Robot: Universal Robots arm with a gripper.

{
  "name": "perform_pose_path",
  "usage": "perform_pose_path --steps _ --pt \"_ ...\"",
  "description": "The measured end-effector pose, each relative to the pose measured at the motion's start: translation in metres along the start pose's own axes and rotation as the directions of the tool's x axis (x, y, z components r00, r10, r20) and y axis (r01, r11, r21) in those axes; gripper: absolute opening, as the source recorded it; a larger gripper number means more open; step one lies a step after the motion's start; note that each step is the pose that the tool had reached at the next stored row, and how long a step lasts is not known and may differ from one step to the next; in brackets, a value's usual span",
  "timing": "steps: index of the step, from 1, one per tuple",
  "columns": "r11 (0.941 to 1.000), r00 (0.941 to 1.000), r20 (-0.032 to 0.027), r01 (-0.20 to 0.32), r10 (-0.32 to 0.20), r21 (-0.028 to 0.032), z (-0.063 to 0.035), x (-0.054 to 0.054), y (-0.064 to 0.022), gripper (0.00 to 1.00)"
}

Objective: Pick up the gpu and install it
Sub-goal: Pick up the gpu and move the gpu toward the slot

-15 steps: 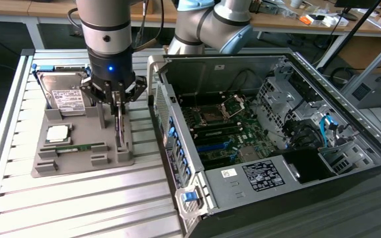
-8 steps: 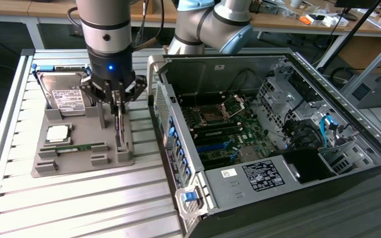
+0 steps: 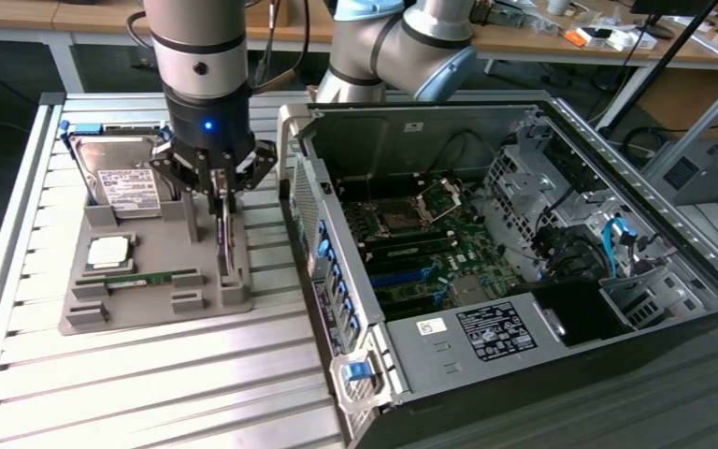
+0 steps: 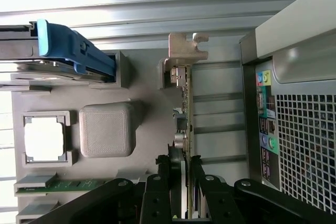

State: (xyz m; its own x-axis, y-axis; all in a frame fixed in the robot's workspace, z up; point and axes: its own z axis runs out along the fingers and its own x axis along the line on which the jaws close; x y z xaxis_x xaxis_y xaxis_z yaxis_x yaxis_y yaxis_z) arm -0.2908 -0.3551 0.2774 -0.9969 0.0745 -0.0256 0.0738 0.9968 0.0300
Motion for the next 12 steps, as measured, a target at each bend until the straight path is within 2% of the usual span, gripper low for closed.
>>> perform_pose_path --steps 12 --pt "1.0000 1.0000 0.0000 0.000 0.000 0.0000 -0.0028 -0.0001 0.0001 0.27"
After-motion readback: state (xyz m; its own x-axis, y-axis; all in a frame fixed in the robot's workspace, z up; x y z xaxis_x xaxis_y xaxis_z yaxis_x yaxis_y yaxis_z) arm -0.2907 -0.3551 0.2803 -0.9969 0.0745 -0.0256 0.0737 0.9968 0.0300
